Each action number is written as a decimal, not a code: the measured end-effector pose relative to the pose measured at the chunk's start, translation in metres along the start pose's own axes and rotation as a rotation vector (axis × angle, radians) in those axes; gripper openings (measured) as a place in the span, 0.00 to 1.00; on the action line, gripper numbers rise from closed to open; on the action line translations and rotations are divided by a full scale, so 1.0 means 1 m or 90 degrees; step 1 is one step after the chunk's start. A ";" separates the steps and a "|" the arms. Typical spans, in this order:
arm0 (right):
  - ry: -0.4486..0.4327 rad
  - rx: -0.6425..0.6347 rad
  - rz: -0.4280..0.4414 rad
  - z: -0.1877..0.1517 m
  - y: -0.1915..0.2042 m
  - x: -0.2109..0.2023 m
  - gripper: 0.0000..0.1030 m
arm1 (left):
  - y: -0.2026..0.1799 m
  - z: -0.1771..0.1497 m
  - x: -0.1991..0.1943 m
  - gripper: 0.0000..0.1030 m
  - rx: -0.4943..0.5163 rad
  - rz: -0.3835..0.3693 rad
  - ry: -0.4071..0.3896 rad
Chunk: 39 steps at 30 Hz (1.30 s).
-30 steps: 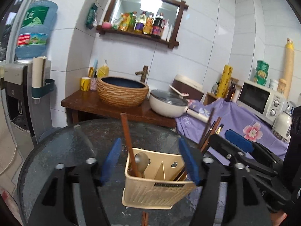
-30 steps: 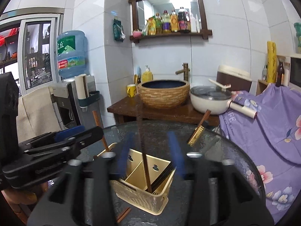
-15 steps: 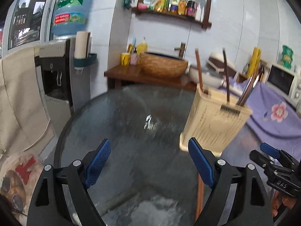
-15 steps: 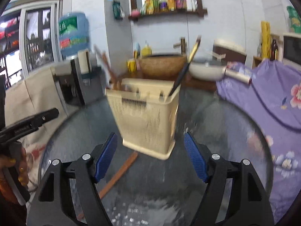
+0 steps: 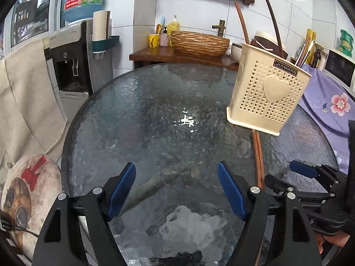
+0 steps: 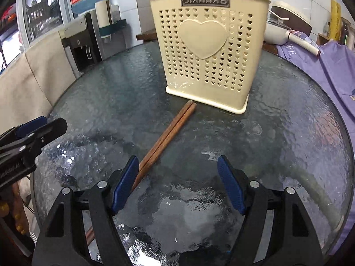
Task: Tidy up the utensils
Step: 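Move both grippers back to the last wooden chopsticks on the table, then grasp a wooden chopstick with the left gripper while the right gripper grasps another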
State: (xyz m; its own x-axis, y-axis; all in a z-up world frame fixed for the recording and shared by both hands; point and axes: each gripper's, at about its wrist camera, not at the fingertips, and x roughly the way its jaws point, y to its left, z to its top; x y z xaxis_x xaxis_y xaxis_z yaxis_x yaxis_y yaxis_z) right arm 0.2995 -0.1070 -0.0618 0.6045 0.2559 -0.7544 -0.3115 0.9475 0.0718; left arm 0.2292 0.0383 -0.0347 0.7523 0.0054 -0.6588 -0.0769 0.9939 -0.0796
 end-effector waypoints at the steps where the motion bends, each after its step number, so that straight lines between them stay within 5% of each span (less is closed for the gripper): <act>1: 0.008 -0.006 -0.001 0.000 0.003 0.002 0.71 | -0.001 0.000 0.001 0.72 0.000 0.000 0.002; 15: 0.055 0.022 -0.062 -0.013 -0.045 -0.012 0.70 | -0.044 -0.005 0.013 0.70 0.070 -0.066 0.038; 20: 0.048 0.039 -0.050 -0.011 -0.054 -0.012 0.58 | -0.064 -0.002 0.017 0.65 0.105 -0.084 0.043; 36: 0.074 -0.079 0.025 0.056 -0.025 0.040 0.35 | -0.043 -0.009 0.024 0.60 0.064 -0.078 0.081; 39: 0.069 -0.105 0.037 0.062 -0.019 0.046 0.18 | -0.052 -0.008 0.028 0.60 0.078 -0.082 0.087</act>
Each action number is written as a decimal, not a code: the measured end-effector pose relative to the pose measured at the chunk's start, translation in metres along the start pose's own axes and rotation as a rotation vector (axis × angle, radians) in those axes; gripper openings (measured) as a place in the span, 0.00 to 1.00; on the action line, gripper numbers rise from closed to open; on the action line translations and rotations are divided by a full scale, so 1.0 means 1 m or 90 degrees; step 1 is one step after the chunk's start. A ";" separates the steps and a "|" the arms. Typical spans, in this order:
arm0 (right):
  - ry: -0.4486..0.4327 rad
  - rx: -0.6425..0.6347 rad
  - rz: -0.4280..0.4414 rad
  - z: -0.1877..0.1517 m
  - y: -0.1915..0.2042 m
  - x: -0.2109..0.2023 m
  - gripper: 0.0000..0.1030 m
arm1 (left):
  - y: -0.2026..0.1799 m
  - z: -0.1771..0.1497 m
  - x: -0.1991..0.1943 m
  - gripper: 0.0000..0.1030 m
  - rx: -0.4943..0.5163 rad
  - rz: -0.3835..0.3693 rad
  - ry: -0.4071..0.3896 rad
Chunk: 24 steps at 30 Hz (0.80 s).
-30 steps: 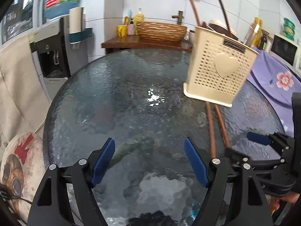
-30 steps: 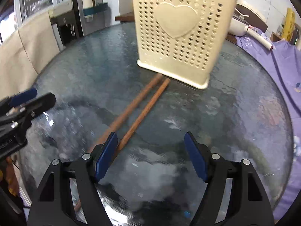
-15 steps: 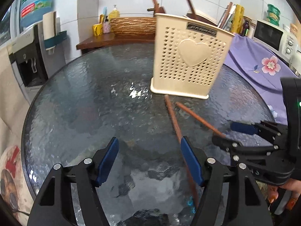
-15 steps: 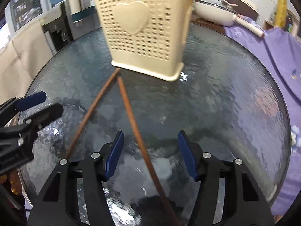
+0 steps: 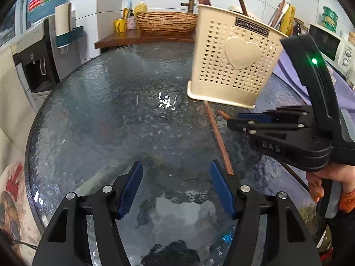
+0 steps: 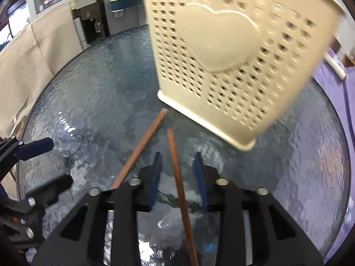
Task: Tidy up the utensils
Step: 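Grasp a wooden chopstick with the left gripper while the right gripper grasps another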
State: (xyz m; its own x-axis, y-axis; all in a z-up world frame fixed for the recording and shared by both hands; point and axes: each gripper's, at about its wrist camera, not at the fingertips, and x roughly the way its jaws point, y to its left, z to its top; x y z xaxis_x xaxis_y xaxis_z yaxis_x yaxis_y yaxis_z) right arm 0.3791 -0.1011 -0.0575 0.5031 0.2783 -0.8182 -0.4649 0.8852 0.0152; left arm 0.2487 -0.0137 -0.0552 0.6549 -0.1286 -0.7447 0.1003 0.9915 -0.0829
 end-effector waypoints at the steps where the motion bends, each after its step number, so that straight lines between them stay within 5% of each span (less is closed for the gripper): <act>1: -0.001 -0.010 -0.001 0.000 0.002 0.001 0.11 | -0.002 0.001 0.001 0.60 0.003 -0.002 0.001; 10: -0.017 0.033 -0.012 -0.016 -0.023 -0.014 0.07 | -0.024 0.019 0.027 0.57 0.024 -0.041 0.033; 24: -0.081 0.080 -0.008 -0.033 -0.047 -0.057 0.07 | -0.048 0.066 0.075 0.32 0.063 -0.018 0.064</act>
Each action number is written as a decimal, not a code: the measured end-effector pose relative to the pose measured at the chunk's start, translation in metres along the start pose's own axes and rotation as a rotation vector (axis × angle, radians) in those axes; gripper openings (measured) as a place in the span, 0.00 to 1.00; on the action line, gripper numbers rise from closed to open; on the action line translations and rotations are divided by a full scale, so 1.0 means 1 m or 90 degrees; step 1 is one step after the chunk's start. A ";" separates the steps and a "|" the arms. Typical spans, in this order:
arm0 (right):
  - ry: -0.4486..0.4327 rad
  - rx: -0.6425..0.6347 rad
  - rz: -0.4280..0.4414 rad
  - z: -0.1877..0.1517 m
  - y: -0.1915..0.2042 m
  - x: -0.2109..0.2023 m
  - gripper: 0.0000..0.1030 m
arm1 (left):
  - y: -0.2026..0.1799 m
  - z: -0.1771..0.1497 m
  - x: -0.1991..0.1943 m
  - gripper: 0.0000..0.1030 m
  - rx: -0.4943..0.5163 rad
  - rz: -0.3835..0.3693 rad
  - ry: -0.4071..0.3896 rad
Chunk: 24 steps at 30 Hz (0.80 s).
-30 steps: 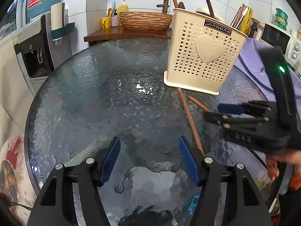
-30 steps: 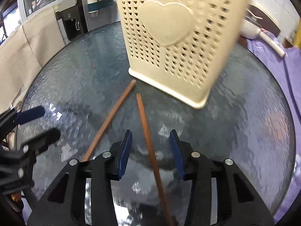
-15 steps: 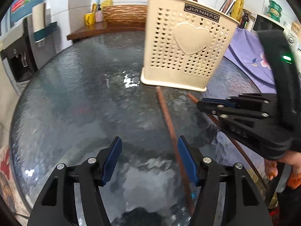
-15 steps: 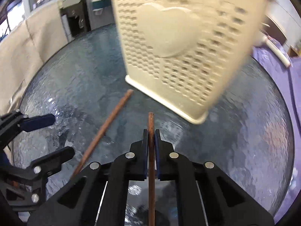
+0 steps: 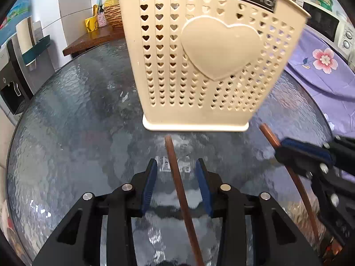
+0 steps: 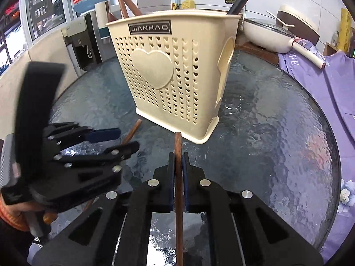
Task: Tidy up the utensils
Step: 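Grasp a wooden chopstick with the left gripper while the right gripper grasps another, then lift both wooden chopsticks and lower them into the cream holder, opening both grippers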
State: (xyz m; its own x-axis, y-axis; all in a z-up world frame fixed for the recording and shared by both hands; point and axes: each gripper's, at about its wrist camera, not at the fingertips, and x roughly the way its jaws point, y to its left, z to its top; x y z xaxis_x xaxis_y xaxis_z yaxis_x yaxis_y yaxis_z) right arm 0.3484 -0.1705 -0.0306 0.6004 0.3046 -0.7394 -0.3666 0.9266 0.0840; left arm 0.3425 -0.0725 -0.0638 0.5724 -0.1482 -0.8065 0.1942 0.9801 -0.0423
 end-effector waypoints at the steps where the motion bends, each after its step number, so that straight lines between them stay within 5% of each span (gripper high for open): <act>1: -0.001 0.001 0.000 -0.001 0.001 -0.001 0.07 | 0.000 0.002 0.002 0.27 -0.001 0.002 0.001; 5: -0.006 0.008 0.005 -0.004 -0.001 -0.006 0.07 | 0.005 0.007 0.005 0.11 0.004 0.022 -0.001; 14: -0.031 0.023 0.012 -0.007 0.000 -0.021 0.07 | 0.029 0.003 0.000 0.07 -0.056 -0.011 -0.005; 24: -0.110 0.034 0.048 0.000 -0.001 -0.067 0.07 | 0.032 0.001 -0.091 0.07 -0.071 -0.045 -0.138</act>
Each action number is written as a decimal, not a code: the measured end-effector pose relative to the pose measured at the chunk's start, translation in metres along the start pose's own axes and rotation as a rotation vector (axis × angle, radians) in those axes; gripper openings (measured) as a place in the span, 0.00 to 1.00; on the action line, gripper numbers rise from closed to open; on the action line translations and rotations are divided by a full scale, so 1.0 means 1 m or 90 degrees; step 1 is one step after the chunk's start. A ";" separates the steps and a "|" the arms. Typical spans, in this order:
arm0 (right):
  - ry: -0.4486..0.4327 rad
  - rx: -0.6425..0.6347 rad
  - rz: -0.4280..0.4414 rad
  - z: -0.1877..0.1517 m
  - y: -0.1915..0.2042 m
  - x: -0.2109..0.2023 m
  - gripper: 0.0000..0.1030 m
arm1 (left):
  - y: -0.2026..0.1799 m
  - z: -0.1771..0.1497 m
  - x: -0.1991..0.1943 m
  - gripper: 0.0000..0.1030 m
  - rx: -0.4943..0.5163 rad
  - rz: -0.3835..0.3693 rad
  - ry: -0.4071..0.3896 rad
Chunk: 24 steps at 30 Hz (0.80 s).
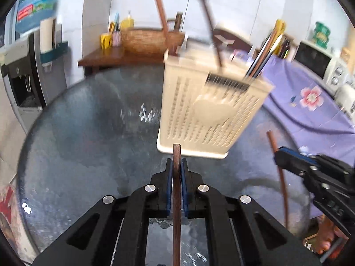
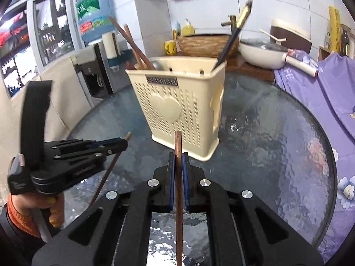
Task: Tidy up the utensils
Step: 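Lift both wooden chopsticks and lower them into the cream holder, opening both grippers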
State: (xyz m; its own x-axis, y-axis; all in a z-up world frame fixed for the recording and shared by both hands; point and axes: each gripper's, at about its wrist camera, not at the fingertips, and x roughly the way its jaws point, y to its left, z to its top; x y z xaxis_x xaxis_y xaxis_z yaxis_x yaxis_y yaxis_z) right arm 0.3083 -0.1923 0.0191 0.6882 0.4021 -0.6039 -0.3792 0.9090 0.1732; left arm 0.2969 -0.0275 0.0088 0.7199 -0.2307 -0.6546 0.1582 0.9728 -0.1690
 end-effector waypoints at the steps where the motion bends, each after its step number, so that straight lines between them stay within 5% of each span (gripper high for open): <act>1: -0.008 -0.001 0.006 0.002 0.001 -0.006 0.07 | -0.003 0.001 -0.010 0.07 0.003 -0.004 -0.013; 11: -0.076 0.005 0.057 0.027 0.011 -0.064 0.07 | -0.026 0.014 -0.087 0.07 0.032 -0.050 -0.103; 24: -0.100 -0.010 0.088 0.055 0.021 -0.094 0.07 | -0.034 0.032 -0.118 0.07 0.053 -0.079 -0.134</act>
State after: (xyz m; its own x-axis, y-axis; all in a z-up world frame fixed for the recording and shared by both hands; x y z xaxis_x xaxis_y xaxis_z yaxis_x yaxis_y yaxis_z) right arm 0.2700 -0.2052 0.1217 0.7168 0.5360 -0.4459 -0.4850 0.8428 0.2335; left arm 0.2281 -0.0325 0.1155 0.8148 -0.3477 -0.4640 0.3024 0.9376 -0.1715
